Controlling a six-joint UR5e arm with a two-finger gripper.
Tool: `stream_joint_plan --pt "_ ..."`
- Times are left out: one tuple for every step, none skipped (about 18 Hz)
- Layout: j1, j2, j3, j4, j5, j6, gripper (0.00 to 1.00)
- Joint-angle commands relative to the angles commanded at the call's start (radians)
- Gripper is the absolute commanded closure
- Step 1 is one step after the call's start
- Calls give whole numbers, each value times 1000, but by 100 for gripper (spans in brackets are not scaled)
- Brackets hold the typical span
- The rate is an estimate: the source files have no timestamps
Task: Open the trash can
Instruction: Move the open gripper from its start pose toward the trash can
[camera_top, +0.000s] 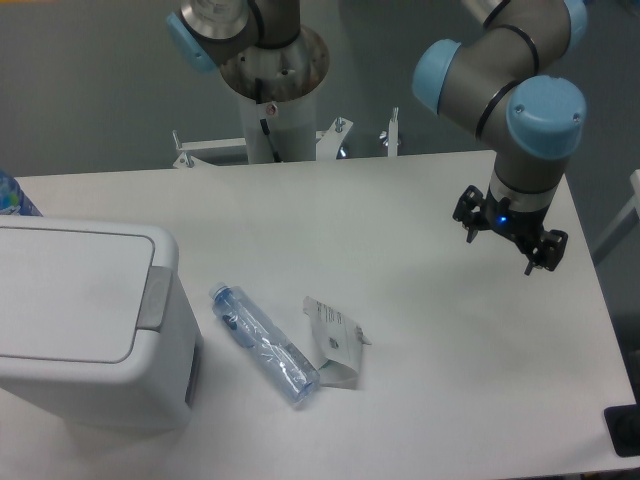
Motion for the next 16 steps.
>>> stream_joint_plan --pt "-2 2 0 0 0 0 0" --pt "-3 2 0 0 0 -2 0" --pt "-3 0 0 0 0 -3 0" --pt "-3 2 0 -2 -5 -3 0" --pt "-3 2 3 -5 -11 -9 0" --pt "-2 5 5 -6 -14 -24 0" --pt "0 5 5 -6 -17 -40 0" --pt "-2 5 5 -6 -20 -63 0" --pt "-3 2 5 -6 -21 -93 0" --pt "-6 3 5 -6 -23 -127 0" --pt "-18 2 11 -5 -29 -164 0" --pt "-23 0 12 -2 -34 -208 0" --pt "-23 0 15 0 -41 -256 0" --pt "-23 0 17 2 -60 -293 0" --pt "-25 0 17 2 -78 -313 0" --pt "-26 0 15 5 -86 -322 0"
